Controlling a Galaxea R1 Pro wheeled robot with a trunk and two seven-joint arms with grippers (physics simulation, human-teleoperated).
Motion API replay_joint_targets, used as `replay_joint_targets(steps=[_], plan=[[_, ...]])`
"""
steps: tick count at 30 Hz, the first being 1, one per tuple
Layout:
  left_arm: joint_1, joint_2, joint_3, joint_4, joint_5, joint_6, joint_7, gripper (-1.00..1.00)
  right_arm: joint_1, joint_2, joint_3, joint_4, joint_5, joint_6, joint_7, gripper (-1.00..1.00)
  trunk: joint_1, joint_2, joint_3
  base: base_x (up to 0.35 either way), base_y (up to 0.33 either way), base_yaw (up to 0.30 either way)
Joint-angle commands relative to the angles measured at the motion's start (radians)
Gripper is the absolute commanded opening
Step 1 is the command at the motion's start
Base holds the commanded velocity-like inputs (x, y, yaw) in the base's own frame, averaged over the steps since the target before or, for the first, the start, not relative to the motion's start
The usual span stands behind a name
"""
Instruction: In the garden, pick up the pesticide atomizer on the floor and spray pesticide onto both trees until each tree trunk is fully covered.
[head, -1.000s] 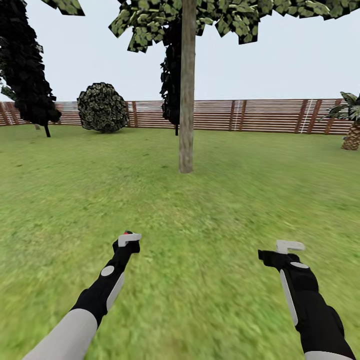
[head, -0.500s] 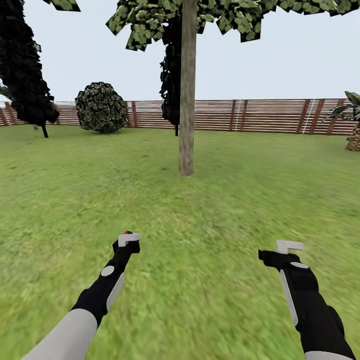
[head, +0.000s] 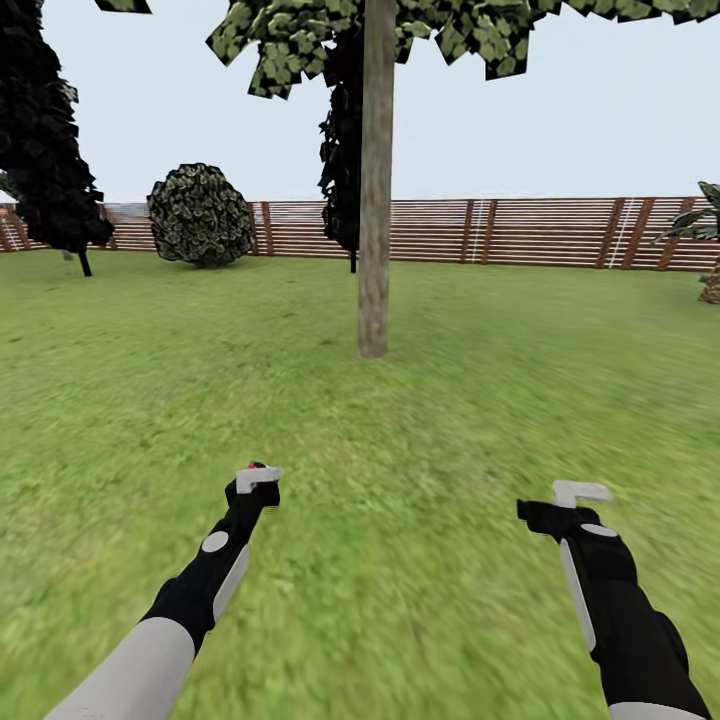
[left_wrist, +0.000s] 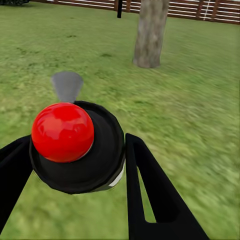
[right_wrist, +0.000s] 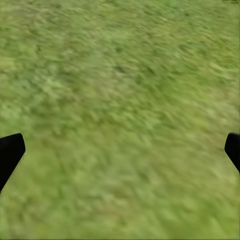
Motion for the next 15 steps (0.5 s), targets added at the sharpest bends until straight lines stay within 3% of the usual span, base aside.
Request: replay_joint_targets(steps=[1,15], plan=[[0.000,0.000,0.000,0.000,0.000,0.000,0.000,-1.00,0.000,0.000,0.000,0.000,0.000,0.000,-0.001,1.00,0.000,0.000,0.000,0.336,0.000,0.000],[0.000,0.000,-0.001,0.000,0.000,0.000,0.000,-1.00,0.000,0.000,0.000,0.000,-0.003,0.002,0.001,1.00,0.000,0.000,0.000,0.336,0.000,0.000]])
